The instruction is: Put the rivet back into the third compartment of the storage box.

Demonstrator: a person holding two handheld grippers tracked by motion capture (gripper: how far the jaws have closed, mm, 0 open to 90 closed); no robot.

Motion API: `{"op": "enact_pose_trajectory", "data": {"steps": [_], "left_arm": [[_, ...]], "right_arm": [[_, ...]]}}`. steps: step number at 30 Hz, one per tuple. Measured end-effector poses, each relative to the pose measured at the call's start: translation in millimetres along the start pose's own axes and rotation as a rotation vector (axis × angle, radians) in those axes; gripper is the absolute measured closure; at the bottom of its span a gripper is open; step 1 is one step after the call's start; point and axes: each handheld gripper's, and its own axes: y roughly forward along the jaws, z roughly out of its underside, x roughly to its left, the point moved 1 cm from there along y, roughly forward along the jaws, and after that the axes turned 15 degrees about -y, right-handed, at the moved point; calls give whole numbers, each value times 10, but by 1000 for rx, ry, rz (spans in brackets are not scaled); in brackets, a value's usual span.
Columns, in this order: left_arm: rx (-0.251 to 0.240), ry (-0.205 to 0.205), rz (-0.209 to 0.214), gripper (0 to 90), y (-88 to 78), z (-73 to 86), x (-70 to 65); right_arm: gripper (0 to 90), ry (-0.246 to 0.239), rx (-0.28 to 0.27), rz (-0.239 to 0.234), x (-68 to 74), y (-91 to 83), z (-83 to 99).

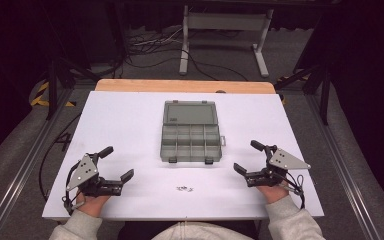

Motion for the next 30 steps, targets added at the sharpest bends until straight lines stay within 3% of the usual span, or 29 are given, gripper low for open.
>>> {"op": "enact_pose_trajectory", "data": {"steps": [6,19,23,30], "left_arm": [[16,-16,14,0,-6,-12,-17],[2,-33,30,1,-8,-24,-35],[11,-29,17,1,-14,-22,-42],[16,-25,12,1,8,-18,-46]], "right_arm": [[3,8,-13,2,-2,-13,4],[3,-10,3,-25,16,17,-45],[2,-1,14,-47,4,89,-54],[16,-37,-4,-61,33,228,-217]]}}
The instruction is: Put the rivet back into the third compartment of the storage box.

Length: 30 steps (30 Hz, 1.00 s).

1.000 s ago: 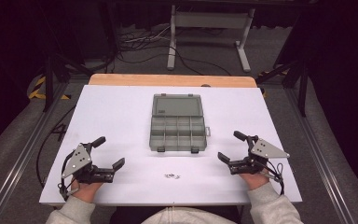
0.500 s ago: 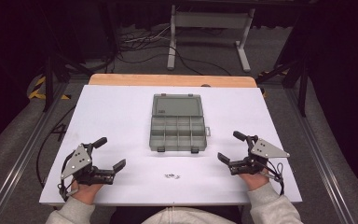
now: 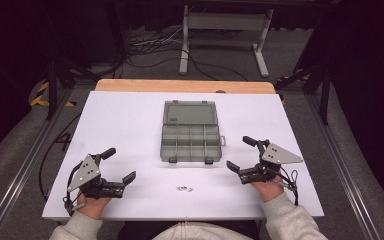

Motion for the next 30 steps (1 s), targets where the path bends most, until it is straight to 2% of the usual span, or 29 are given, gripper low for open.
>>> {"op": "enact_pose_trajectory", "data": {"steps": [1,2,4,5,6,10,15,19,21,23,27,28,30], "left_arm": [[0,0,0,1,0,0,0],[1,0,0,1,-1,1,-3],[3,0,-4,1,-2,1,-1],[2,-2,-4,1,-2,-2,1],[4,-2,-3,1,0,-6,2],[10,2,-2,1,8,-7,0],[4,1,-5,1,2,-2,4],[7,1,-5,1,6,-1,8],[10,3,-5,1,10,1,5],[12,3,-6,1,10,0,3],[13,2,-6,1,10,1,3],[14,4,-7,1,10,1,5],[13,0,-5,1,8,5,6]], "right_arm": [[16,0,0,0,0,0,0],[7,36,13,-26,0,61,-39],[8,35,12,-32,7,81,-53],[8,25,15,-31,21,108,-75],[8,11,6,-51,58,168,-128],[11,1,4,-86,111,275,-215],[12,12,-1,-122,141,397,-288],[21,-13,-5,-143,164,478,-354],[25,-6,39,-155,166,515,-398],[27,15,37,-188,163,549,-434],[29,-10,43,-219,184,590,-511],[61,-34,72,-239,194,613,-560],[98,-46,132,-284,203,642,-618]]}}
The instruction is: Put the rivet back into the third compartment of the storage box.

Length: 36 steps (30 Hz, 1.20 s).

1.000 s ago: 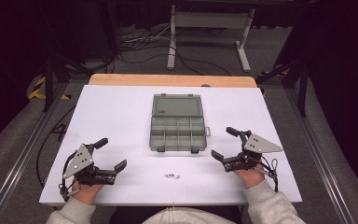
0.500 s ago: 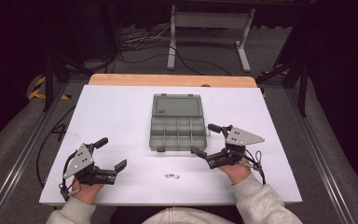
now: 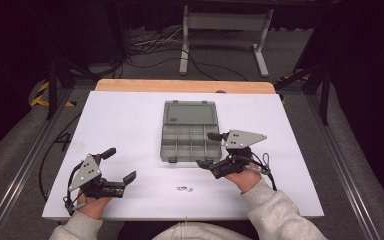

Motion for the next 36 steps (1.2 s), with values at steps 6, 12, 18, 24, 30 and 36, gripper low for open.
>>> {"op": "enact_pose_trajectory", "data": {"steps": [6,12,18,24,30,36], "left_arm": [[5,-2,-1,1,5,3,3],[10,0,0,1,7,3,4],[18,-2,2,1,19,8,-2],[24,-1,0,1,20,11,4],[26,0,4,1,25,11,-12],[29,1,6,1,23,11,-4]], "right_arm": [[133,-84,178,-87,6,107,-154],[109,-126,331,-133,14,205,-250],[110,-146,464,-195,-8,299,-310],[118,-169,512,-217,4,340,-374],[123,-196,572,-258,24,414,-437],[130,-212,619,-288,53,479,-476]]}}
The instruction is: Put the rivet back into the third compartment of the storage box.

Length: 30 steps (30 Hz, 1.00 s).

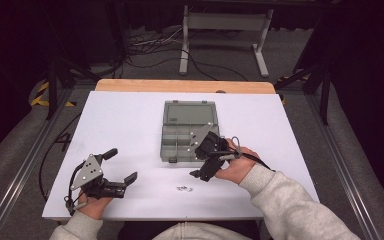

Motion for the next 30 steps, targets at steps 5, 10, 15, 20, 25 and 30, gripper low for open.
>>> {"op": "enact_pose_trajectory", "data": {"steps": [5,10,15,20,25,30], "left_arm": [[1,0,2,1,0,-1,-1],[1,0,2,1,3,0,-5],[2,1,3,1,8,2,-5],[2,1,4,1,10,3,-5],[2,1,5,1,10,3,-8],[3,1,4,1,10,4,-5]], "right_arm": [[136,-8,17,-22,32,60,-46],[160,-11,32,-49,94,175,-63],[161,-12,55,-73,112,281,-73],[187,-17,63,-94,173,405,-62],[213,-24,83,-126,224,517,-52],[238,-34,100,-153,268,615,-39]]}}
